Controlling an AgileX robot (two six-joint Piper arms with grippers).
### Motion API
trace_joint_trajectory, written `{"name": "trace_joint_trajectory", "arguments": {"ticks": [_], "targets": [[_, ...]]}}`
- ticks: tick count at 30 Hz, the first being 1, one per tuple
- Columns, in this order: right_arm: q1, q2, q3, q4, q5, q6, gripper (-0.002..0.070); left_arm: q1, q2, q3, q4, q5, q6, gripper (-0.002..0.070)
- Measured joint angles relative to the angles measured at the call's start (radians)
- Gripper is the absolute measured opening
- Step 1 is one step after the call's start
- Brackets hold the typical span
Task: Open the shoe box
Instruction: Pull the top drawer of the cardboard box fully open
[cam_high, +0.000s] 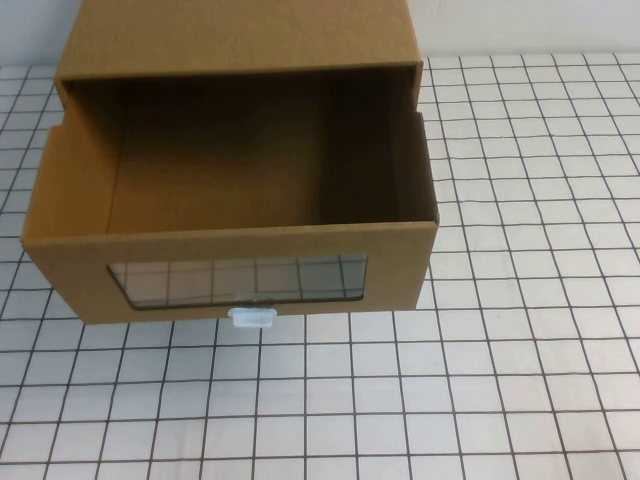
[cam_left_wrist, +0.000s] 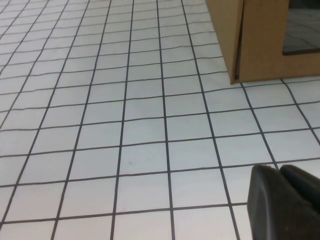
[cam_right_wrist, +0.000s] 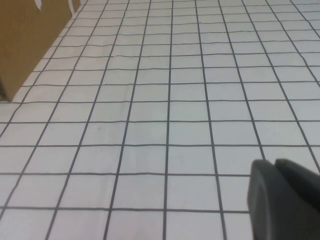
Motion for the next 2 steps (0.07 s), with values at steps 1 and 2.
{"name": "trace_joint_trajectory", "arguments": {"ticks": [1,2], "targets": [[0.000,0.000,0.000,0.000,0.000,0.000,-0.0013,0.000,0.000,0.000,0.000,0.000,0.000,-0.0002],[0.000,0.000,0.000,0.000,0.000,0.000,-0.0013,0.000,0.000,0.000,0.000,0.000,0.000,-0.0002]]}}
